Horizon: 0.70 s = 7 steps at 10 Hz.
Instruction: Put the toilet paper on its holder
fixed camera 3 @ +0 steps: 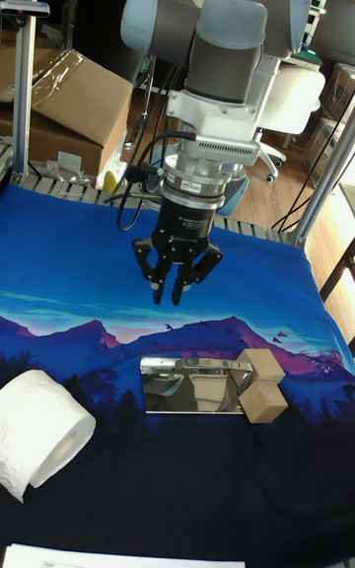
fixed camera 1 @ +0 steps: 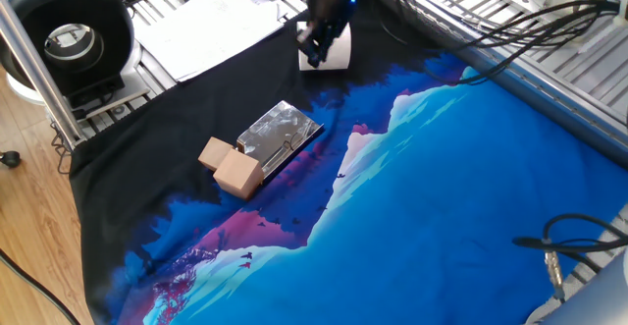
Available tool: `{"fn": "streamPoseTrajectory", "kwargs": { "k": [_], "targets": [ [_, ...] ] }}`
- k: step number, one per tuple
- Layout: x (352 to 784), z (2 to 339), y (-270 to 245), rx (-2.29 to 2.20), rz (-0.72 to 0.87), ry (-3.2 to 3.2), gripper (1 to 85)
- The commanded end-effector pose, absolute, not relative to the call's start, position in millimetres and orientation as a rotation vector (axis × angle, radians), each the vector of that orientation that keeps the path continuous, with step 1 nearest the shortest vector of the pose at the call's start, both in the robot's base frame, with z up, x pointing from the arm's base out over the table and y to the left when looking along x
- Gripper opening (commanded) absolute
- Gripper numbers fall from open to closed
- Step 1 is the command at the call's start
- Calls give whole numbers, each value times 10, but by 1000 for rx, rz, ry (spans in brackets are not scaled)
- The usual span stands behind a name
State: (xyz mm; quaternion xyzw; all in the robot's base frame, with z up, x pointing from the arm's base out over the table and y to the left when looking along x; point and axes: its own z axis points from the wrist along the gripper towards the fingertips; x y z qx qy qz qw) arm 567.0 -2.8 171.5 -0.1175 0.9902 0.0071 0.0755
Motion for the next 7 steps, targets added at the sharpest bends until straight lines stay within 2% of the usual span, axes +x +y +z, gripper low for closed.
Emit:
{"fn": "streamPoseTrajectory", "kwargs": {
  "k": [1, 3, 4, 7],
  "targets": [
    [5582, 1692, -201, -630, 6, 2953, 627],
    [5601, 1658, -448, -896, -39, 2900, 747],
    [5666, 1631, -543, -980, -75, 2859, 773],
    [5793, 1645, -649, -1017, -164, 2821, 777]
  ]
}}
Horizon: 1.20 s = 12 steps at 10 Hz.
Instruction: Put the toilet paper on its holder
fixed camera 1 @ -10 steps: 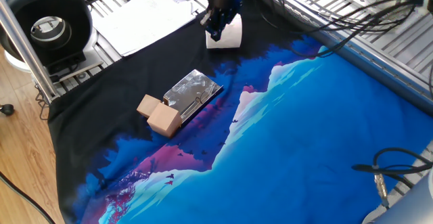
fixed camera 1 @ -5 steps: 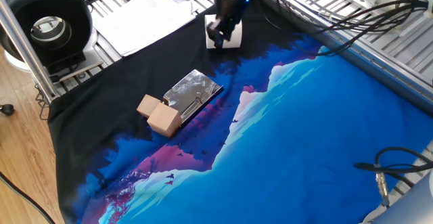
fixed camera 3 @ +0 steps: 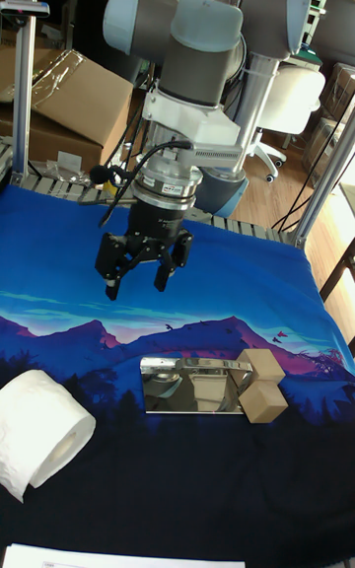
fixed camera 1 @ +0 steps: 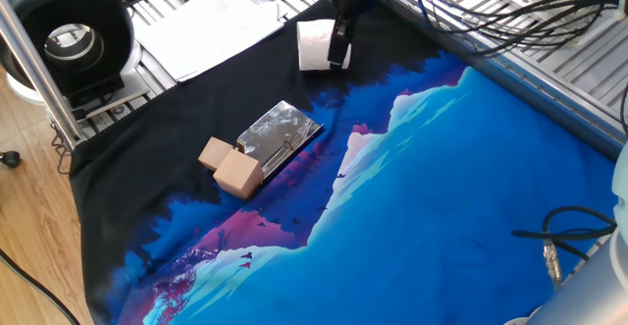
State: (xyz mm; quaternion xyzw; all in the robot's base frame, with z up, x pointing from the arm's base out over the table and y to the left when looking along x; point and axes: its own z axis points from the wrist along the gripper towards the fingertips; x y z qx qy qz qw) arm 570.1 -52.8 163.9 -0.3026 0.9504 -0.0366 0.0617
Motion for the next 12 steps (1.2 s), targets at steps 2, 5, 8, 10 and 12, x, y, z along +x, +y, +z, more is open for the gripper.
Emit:
{"fn": "streamPoseTrajectory", "kwargs": {
  "k": [2, 5, 8, 10, 12],
  "targets": [
    [6035, 1694, -669, -904, -209, 2762, 770],
    [6022, 1685, -514, -695, -96, 2808, 850],
    [6035, 1688, -513, -615, -87, 2819, 830],
    [5983, 1679, -654, -784, -178, 2813, 810],
    [6023, 1664, -808, -1017, -189, 2773, 850]
  ]
}}
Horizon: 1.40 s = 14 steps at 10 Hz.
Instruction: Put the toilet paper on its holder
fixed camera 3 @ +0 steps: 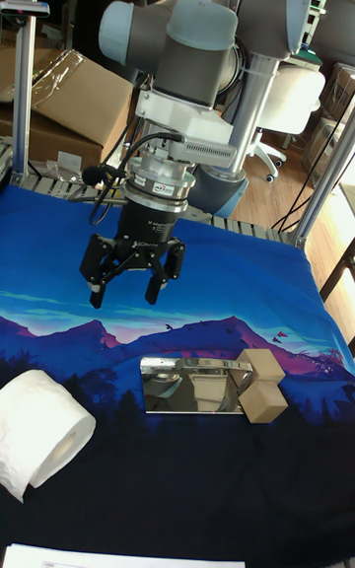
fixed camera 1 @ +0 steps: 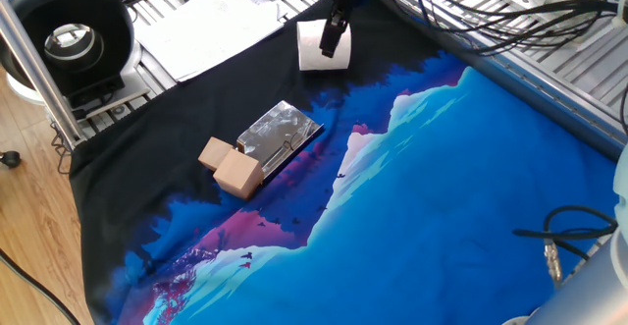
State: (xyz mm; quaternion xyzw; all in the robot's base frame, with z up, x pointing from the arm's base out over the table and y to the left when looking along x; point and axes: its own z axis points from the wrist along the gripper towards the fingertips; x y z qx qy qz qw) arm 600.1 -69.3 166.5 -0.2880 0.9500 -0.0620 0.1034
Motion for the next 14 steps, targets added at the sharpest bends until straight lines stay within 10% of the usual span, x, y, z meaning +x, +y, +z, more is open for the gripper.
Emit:
{"fn": "streamPoseTrajectory", "kwargs": {
  "k": [1, 6, 14],
  "targets": [
    [6013, 1675, -936, -1070, -201, 2775, 850],
    [6242, 1385, -1079, -1120, 33, 2709, 850],
    [6373, 1322, -1149, -983, -8, 2744, 850]
  ]
}}
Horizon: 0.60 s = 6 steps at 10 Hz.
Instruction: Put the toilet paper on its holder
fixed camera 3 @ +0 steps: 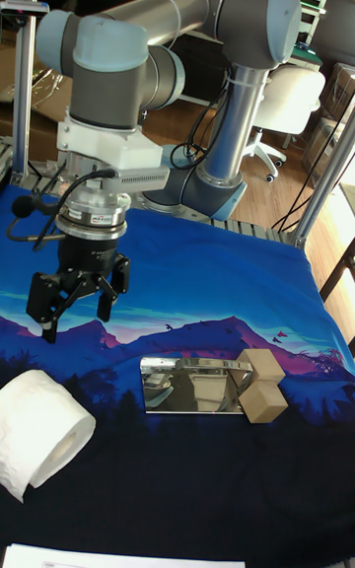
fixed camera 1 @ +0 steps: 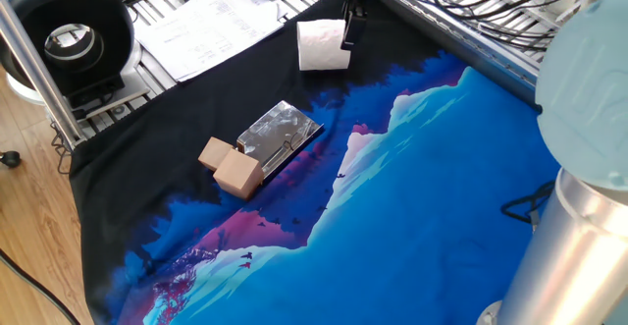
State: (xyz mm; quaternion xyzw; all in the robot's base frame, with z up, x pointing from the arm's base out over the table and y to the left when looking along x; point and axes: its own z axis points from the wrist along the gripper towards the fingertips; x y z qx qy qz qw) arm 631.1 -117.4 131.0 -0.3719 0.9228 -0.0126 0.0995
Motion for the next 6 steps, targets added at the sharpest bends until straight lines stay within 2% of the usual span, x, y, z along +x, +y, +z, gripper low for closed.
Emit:
{"fn": "streamPoseTrajectory", "kwargs": {
  "k": [1, 6],
  "targets": [
    [6412, 1332, -1130, -971, -4, 2730, 850],
    [6331, 1265, -1368, -1196, -16, 2740, 850]
  ]
}}
